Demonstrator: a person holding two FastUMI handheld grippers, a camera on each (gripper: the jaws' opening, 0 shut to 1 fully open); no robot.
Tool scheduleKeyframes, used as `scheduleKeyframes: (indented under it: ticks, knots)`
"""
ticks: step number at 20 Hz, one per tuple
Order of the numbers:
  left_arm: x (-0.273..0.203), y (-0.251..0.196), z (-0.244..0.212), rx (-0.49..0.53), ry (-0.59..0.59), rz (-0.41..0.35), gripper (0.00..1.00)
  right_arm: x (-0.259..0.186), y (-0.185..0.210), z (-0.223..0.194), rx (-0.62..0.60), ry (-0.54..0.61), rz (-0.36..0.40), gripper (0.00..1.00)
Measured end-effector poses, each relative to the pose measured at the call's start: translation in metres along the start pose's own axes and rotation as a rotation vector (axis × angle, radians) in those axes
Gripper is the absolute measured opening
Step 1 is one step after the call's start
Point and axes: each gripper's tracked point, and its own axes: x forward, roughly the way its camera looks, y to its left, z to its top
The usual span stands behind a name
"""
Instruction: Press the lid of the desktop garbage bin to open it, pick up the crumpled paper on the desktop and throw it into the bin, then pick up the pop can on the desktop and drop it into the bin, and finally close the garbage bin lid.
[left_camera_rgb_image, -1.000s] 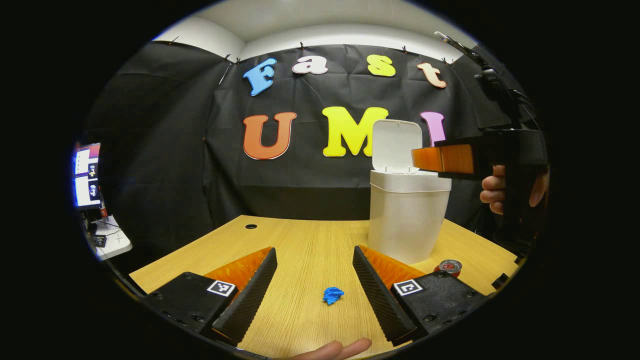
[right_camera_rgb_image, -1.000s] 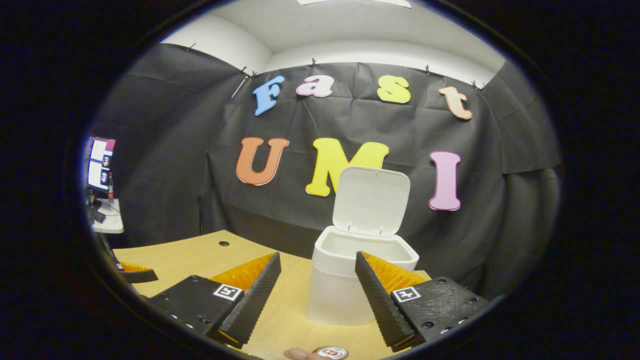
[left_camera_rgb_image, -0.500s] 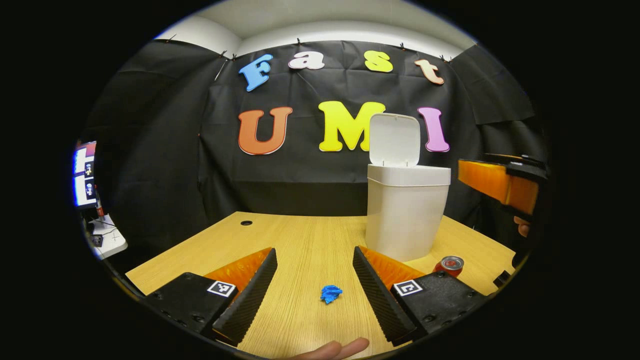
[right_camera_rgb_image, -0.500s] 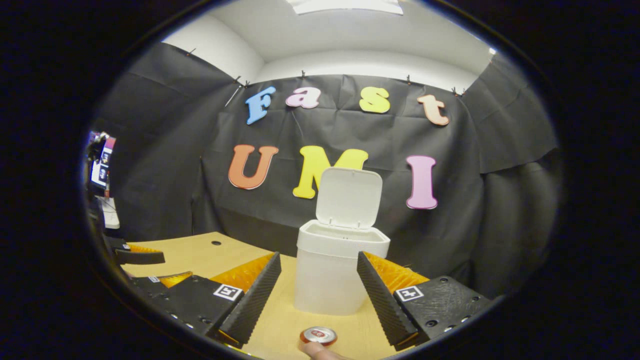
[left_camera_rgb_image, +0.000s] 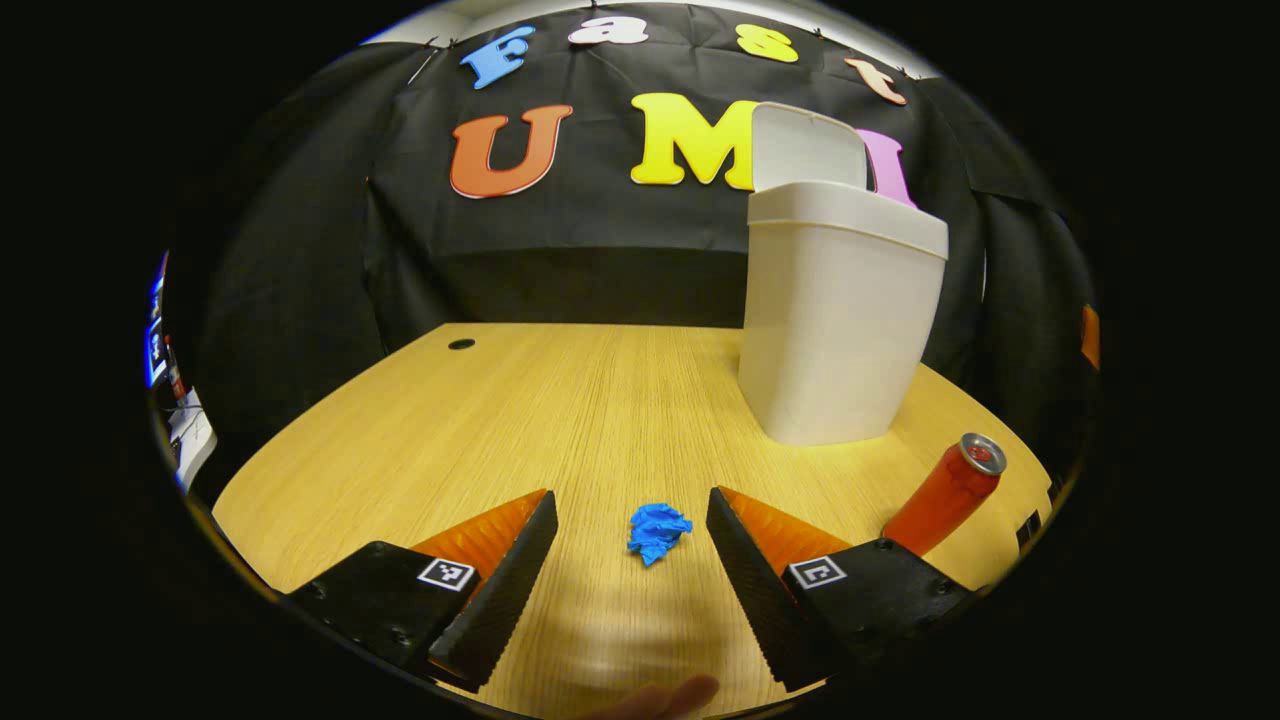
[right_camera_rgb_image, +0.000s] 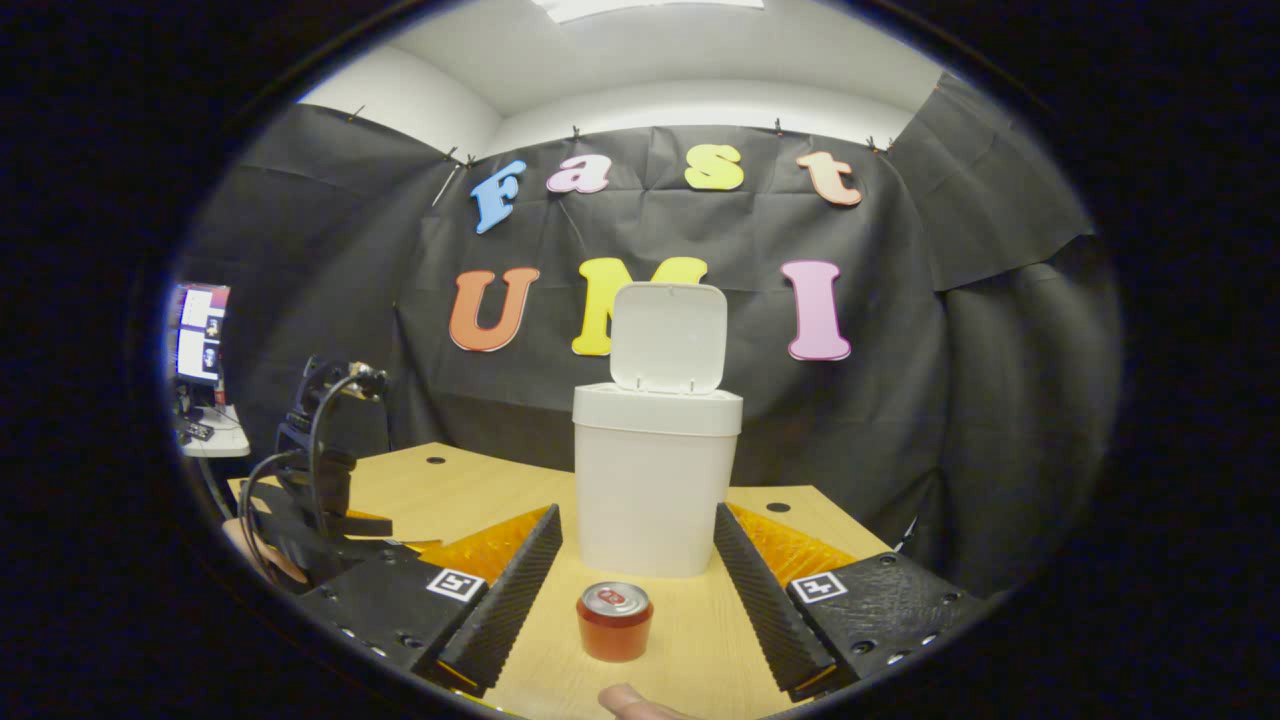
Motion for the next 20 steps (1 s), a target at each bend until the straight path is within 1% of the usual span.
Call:
scheduleKeyframes:
  ticks: [1,4,5,6,7,9,10,12,14,15,17,18,19,20]
  knots:
    - [0.006,-0.002,-0.007,-0.014,0.019,-0.009,0.98,-0.001,-0.003,-0.004,0.014,0.01,0.001,0.98]
    - [0.018,0.003,-0.022,-0.018,0.062,0.002,0.97,0.0,-0.007,-0.019,0.059,0.063,0.017,0.95]
    - [0.022,0.004,-0.023,-0.01,0.061,0.013,0.97,0.001,-0.009,-0.022,0.081,0.08,0.019,0.95]
    - [0.024,0.002,-0.024,-0.003,0.062,0.015,0.97,0.001,-0.011,-0.025,0.102,0.097,0.022,0.98]
    - [0.026,0.0,-0.025,-0.001,0.064,0.011,0.97,0.002,-0.013,-0.028,0.116,0.109,0.026,0.95]
    - [0.028,0.0,-0.028,0.013,0.073,0.015,0.97,0.006,-0.018,-0.031,0.128,0.117,0.021,0.95]
    - [0.03,-0.001,-0.029,0.016,0.077,0.014,0.96,0.008,-0.022,-0.033,0.135,0.123,0.017,0.97]
    - [0.032,-0.002,-0.026,0.026,0.071,0.015,0.96,0.012,-0.025,-0.042,0.147,0.141,0.013,0.95]
    - [0.035,-0.003,-0.027,0.032,0.084,0.001,0.93,0.015,-0.027,-0.048,0.147,0.159,0.013,0.96]
    - [0.038,-0.004,-0.025,0.036,0.087,-0.009,0.87,0.015,-0.026,-0.048,0.145,0.16,0.016,0.96]
    - [0.044,-0.008,-0.022,0.05,0.089,-0.02,0.82,0.017,-0.023,-0.049,0.132,0.164,0.02,0.96]
    - [0.046,-0.01,-0.025,0.053,0.104,-0.033,0.81,0.017,-0.022,-0.052,0.128,0.17,0.024,0.96]
    - [0.046,-0.01,-0.027,0.045,0.118,-0.038,0.84,0.017,-0.02,-0.054,0.127,0.177,0.027,0.96]
    - [0.046,-0.008,-0.028,0.037,0.122,-0.04,0.77,0.016,-0.019,-0.055,0.125,0.179,0.026,0.96]
